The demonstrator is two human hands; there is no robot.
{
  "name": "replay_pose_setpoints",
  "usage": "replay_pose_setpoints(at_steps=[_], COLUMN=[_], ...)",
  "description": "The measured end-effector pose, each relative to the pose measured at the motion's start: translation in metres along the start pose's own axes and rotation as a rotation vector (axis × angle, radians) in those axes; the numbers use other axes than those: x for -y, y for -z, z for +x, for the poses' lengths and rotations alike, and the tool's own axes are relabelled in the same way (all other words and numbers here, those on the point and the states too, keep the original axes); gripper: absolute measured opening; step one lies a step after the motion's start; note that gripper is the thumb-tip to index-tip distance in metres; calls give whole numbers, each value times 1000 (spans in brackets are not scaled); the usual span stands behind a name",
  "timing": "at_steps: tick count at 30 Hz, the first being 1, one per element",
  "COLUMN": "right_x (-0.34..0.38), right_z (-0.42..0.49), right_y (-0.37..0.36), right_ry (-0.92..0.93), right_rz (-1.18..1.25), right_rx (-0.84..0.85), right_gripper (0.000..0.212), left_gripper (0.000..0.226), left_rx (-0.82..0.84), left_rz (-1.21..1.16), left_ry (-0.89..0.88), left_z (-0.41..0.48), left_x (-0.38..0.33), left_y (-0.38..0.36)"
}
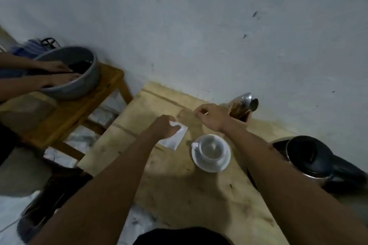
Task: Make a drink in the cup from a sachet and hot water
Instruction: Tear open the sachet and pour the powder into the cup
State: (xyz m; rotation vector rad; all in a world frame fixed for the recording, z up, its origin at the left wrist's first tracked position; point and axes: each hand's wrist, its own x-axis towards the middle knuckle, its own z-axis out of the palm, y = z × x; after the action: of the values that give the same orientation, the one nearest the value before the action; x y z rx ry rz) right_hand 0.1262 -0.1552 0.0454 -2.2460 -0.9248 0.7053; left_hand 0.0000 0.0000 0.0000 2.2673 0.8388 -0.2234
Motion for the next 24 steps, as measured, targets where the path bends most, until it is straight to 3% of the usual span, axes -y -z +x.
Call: replay_pose_setpoints(at_steps=[5, 11, 15, 24], right_x=[0, -10, -17, -18], right_z=[25, 65, 86, 99], right_y=[-56, -92, -109, -133], right_ry=[-112, -175, -260, -329], right_rz=[17, -93, -155, -287], right_rx=[164, 248, 252, 93], right_gripper=[19, 52, 60, 32], left_gripper=[67, 65, 77, 80], left_rx=[5, -31, -68, -5], left_rz=[-82, -88, -142, -127], left_ry=[207, 111, 174, 194], left_z=[1, 13, 19, 19], left_x=[53, 80, 85, 88], left_y=[-44, -67, -70, -77])
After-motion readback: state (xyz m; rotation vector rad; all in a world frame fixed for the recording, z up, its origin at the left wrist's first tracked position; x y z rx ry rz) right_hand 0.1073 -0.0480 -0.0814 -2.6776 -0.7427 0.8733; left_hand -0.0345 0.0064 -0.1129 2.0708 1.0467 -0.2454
